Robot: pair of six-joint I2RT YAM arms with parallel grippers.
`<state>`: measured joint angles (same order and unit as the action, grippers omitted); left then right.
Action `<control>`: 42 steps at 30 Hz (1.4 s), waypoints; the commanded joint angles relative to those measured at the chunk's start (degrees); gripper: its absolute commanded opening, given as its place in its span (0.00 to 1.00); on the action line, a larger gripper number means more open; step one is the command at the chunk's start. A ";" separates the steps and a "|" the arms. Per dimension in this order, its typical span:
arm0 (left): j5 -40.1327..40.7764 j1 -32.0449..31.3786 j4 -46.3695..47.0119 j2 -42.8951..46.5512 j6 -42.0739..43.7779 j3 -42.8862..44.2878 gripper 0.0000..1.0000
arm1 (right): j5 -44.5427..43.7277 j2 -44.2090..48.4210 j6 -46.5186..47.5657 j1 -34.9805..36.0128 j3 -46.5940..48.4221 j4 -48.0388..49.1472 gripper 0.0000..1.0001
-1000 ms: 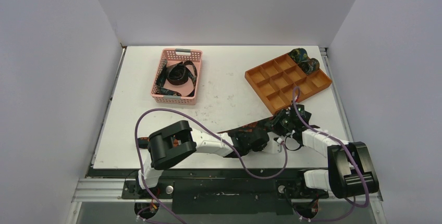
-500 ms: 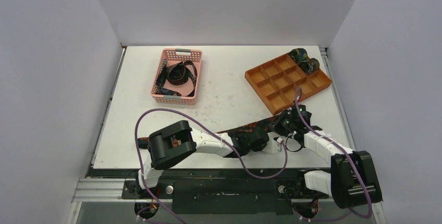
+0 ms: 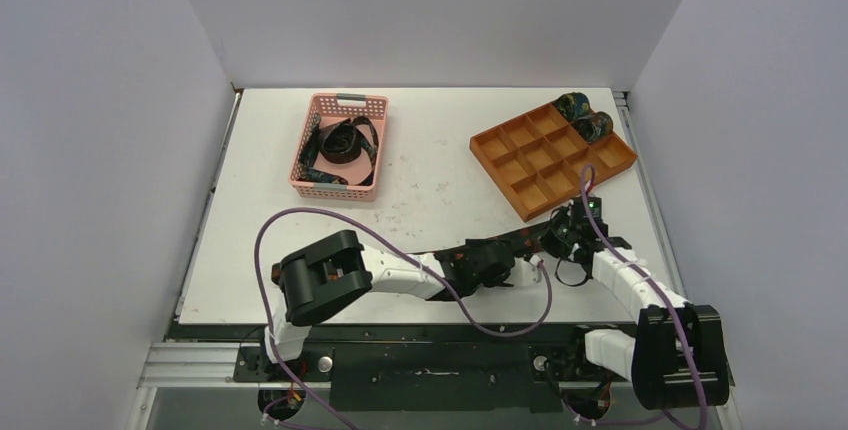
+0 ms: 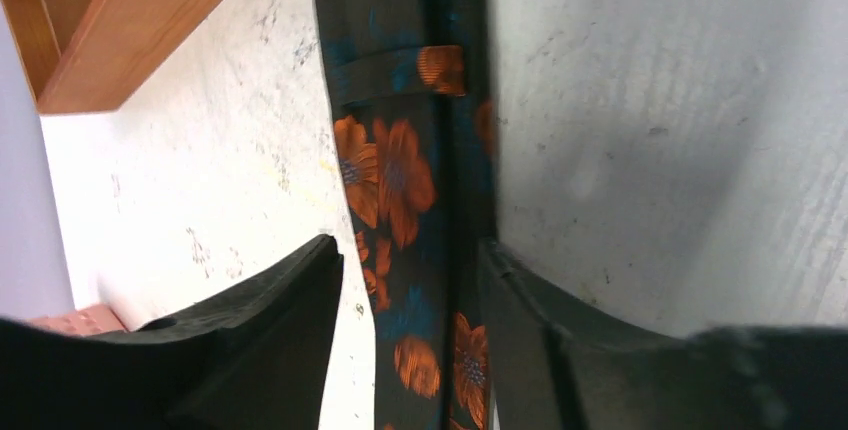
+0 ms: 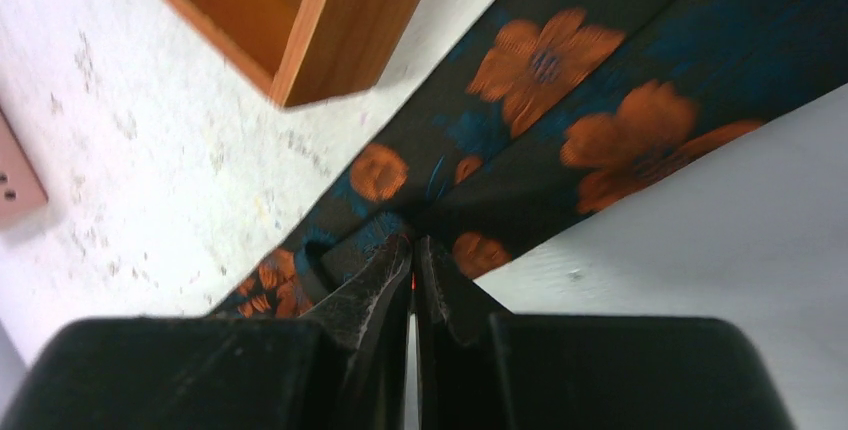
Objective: Roll the ties
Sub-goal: Flatten out the tie at the center of the board.
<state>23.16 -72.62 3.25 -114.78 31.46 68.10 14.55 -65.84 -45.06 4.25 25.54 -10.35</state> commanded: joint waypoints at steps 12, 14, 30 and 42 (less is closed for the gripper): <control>3.43 -0.59 -6.63 20.18 -17.73 -8.36 0.97 | -13.93 5.78 5.39 -7.32 7.09 -8.59 0.05; 6.11 -0.94 -8.51 22.12 -23.12 -7.79 0.96 | -16.15 6.08 4.98 -7.56 6.69 -8.99 0.05; 15.60 2.38 -26.67 50.16 -68.02 -19.39 0.96 | -16.07 -2.12 4.81 -14.37 7.07 -2.48 0.23; 16.30 2.48 -27.80 70.18 -70.49 -28.22 0.96 | -20.52 -0.42 1.16 8.02 7.52 -2.39 0.64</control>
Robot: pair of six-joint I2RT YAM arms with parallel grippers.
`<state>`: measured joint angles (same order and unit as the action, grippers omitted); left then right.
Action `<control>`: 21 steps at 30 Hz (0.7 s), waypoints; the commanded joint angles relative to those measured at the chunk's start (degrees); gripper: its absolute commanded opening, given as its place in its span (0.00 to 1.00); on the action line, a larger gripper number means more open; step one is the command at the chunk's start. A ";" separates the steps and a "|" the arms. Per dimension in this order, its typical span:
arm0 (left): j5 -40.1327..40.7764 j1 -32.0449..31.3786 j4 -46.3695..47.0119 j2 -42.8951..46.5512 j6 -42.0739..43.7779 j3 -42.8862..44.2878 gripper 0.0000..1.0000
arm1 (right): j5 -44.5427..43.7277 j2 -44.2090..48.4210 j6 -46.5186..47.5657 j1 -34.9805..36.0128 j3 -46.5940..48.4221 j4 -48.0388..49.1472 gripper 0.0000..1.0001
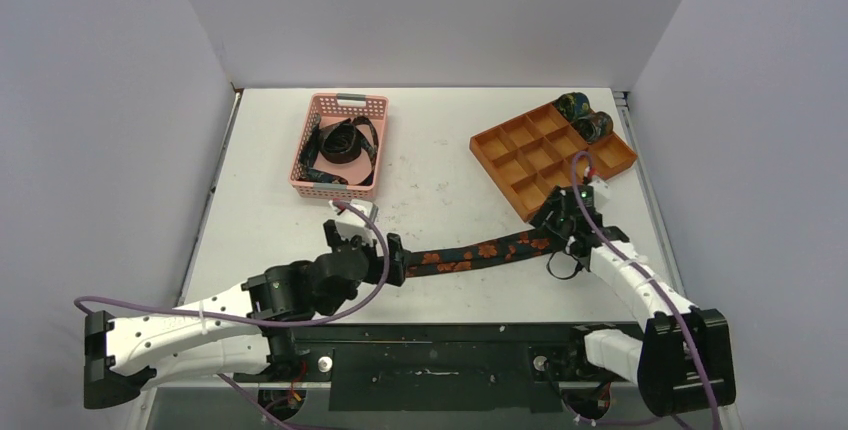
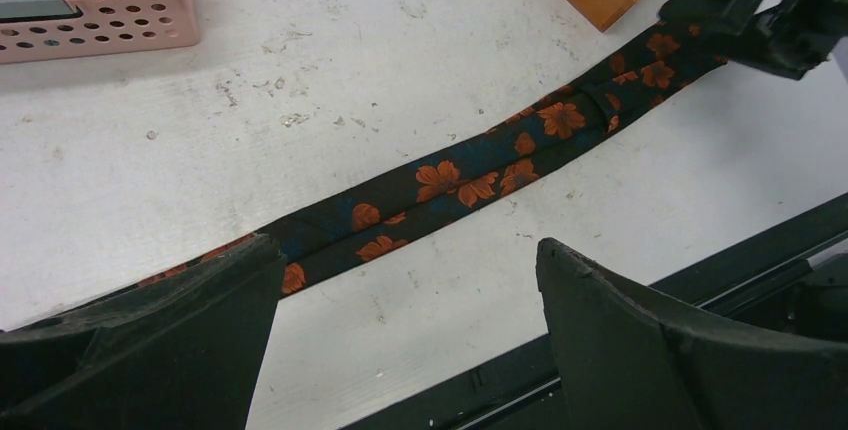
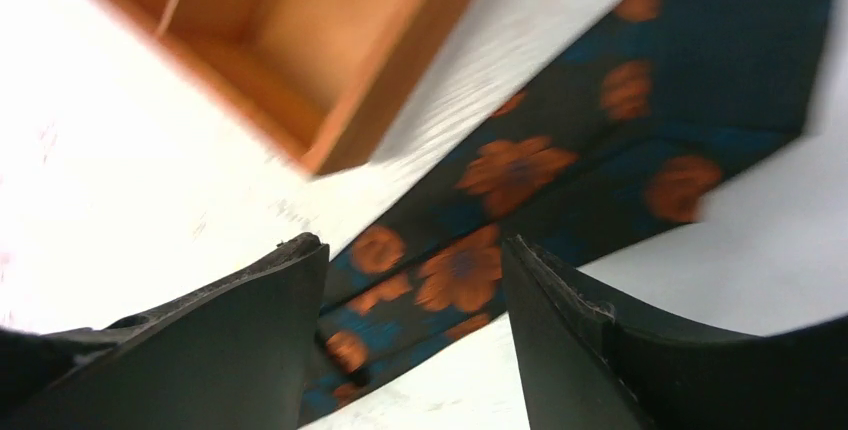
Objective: Roll the ties
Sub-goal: Flatten out the tie at the center of the board.
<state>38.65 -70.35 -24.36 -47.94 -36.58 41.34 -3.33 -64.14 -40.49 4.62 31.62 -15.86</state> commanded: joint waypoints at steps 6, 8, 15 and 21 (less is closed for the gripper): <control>0.76 0.29 -3.64 5.04 -5.09 -1.70 0.96 | -10.01 -7.71 -7.05 7.34 1.48 1.11 0.59; 1.17 0.30 -3.90 6.07 -5.64 -2.10 0.96 | -8.71 -8.07 -6.68 3.10 0.50 1.29 0.57; 2.26 0.30 -2.98 9.61 -6.78 -4.38 0.97 | -2.26 -10.33 -3.22 -13.98 -0.82 2.27 0.56; 2.69 0.36 -3.89 10.19 -7.74 -5.20 0.96 | -2.04 -12.97 -3.06 -21.06 0.51 4.50 0.55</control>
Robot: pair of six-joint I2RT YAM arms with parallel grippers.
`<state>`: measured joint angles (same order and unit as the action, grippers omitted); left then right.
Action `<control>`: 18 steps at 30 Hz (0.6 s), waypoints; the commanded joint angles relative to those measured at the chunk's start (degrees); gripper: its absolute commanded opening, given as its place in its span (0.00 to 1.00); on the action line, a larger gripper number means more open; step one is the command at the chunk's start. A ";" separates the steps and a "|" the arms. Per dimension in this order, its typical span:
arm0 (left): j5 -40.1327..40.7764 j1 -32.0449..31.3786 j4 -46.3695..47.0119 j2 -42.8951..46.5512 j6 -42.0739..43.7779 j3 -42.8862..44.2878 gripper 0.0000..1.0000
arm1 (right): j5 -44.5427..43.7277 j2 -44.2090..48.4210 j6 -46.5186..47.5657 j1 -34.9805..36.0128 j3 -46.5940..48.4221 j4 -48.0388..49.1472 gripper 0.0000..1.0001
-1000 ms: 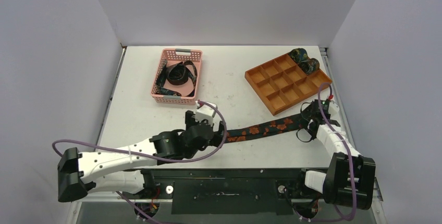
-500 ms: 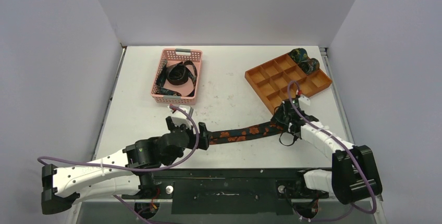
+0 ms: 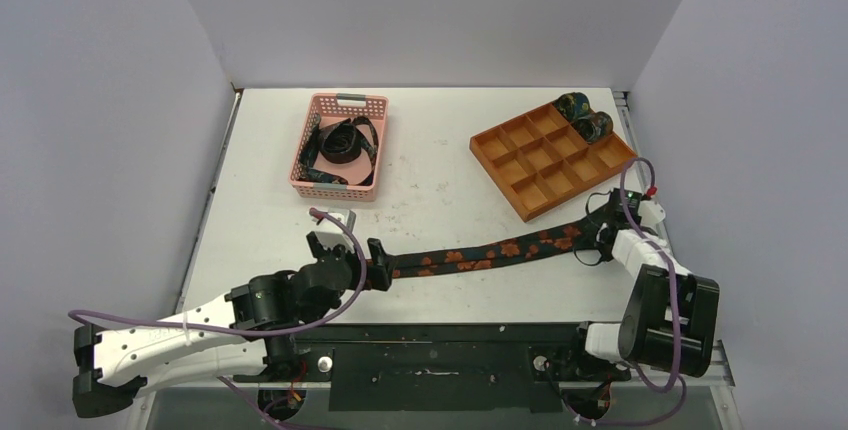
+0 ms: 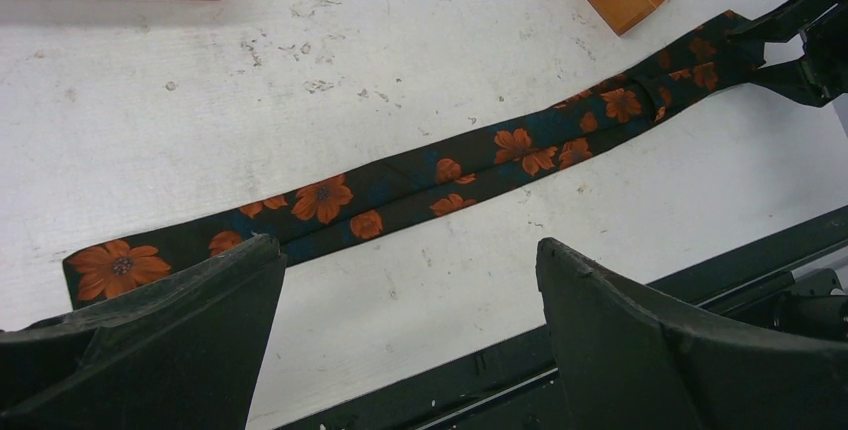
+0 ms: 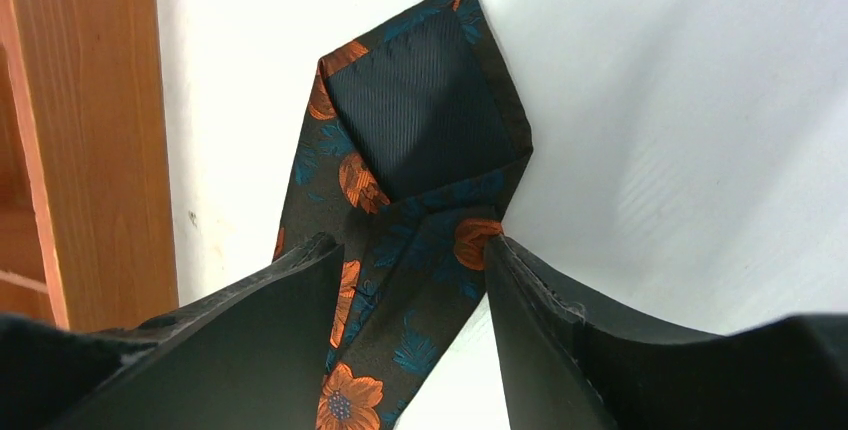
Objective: Roll the ties
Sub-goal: Flatten out the tie at the center of the board.
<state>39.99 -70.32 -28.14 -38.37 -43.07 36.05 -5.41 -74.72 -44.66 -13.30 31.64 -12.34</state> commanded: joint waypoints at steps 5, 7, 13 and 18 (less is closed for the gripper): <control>2.67 0.36 -2.56 2.24 -1.91 -0.11 0.96 | -2.06 1.56 2.01 -6.56 1.29 0.61 0.56; 2.95 0.36 -2.39 3.23 -1.90 -0.87 0.96 | -2.29 3.75 1.70 -6.62 2.22 -0.68 0.57; 2.73 0.36 -1.33 3.92 -2.65 -2.36 0.96 | -9.38 12.98 0.58 11.20 7.18 -3.25 0.67; 6.18 0.59 -5.31 4.90 -9.75 -3.15 0.96 | -10.51 12.73 1.48 31.95 8.84 -1.69 0.69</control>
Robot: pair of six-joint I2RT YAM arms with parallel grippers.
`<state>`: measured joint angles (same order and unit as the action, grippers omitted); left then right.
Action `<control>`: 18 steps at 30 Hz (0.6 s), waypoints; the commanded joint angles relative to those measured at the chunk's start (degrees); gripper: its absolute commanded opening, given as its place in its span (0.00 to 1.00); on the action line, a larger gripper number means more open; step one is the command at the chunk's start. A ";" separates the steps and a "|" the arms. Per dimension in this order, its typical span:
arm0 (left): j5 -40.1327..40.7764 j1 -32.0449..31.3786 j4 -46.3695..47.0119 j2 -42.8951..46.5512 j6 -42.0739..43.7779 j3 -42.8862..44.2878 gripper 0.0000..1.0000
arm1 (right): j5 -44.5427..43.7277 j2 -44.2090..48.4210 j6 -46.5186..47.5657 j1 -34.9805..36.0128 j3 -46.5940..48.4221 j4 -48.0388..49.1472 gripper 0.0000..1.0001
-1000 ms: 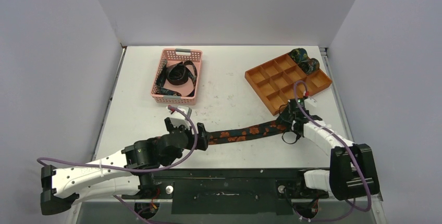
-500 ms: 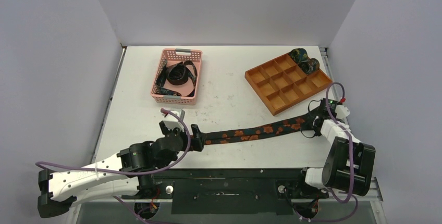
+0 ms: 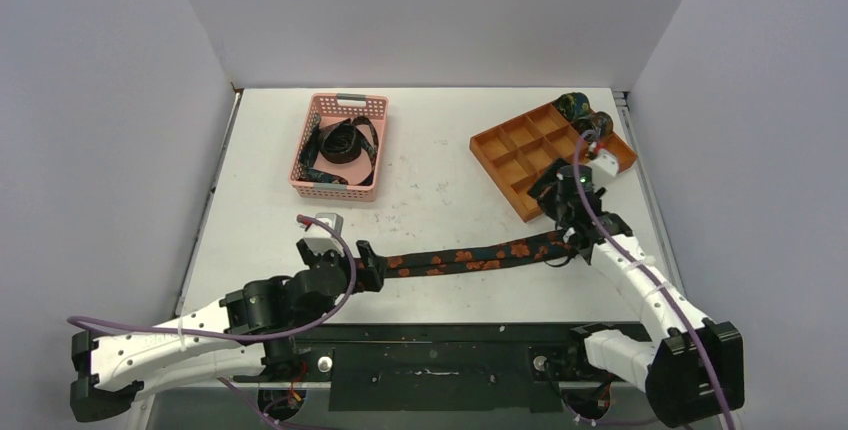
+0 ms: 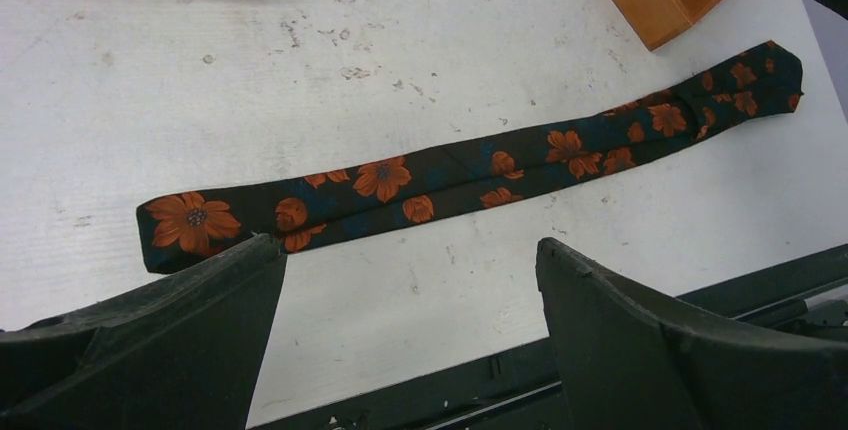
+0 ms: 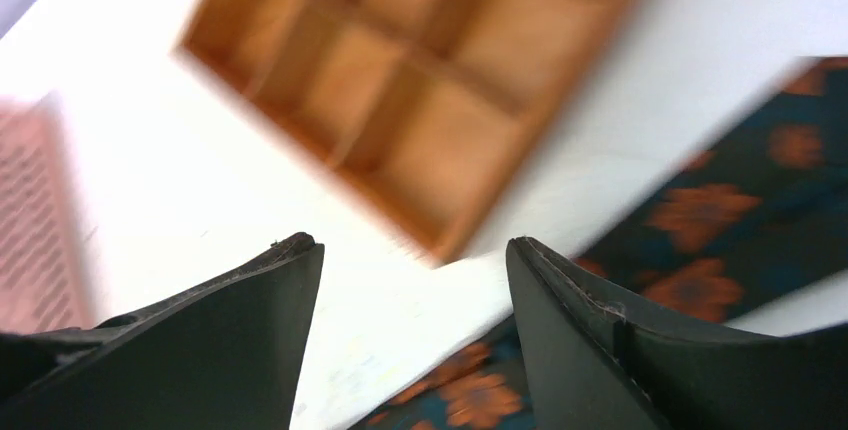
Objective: Roll the ties
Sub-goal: Flatten out the tie at the center of the board.
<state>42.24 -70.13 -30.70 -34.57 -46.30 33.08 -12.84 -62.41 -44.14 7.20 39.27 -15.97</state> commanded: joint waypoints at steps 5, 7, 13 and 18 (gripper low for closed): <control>3.79 0.56 -1.65 4.09 -8.97 -3.97 0.96 | -5.74 -5.86 -1.45 23.24 -3.84 4.74 0.68; 2.95 0.67 -1.20 5.02 -9.46 -5.14 0.96 | -5.77 -8.49 -2.74 22.81 -6.11 6.44 0.67; 2.86 1.21 -2.87 5.09 -13.68 -7.13 0.96 | 1.70 -10.67 -4.18 9.83 -14.28 13.02 0.67; 3.37 1.37 -2.45 4.62 -16.15 -8.52 0.96 | 4.46 -10.73 -3.07 2.38 -15.30 11.72 0.66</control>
<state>44.60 -69.17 -33.32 -29.71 -58.43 24.97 -10.35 -72.20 -47.37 13.54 26.20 -1.87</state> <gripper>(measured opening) 0.963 0.661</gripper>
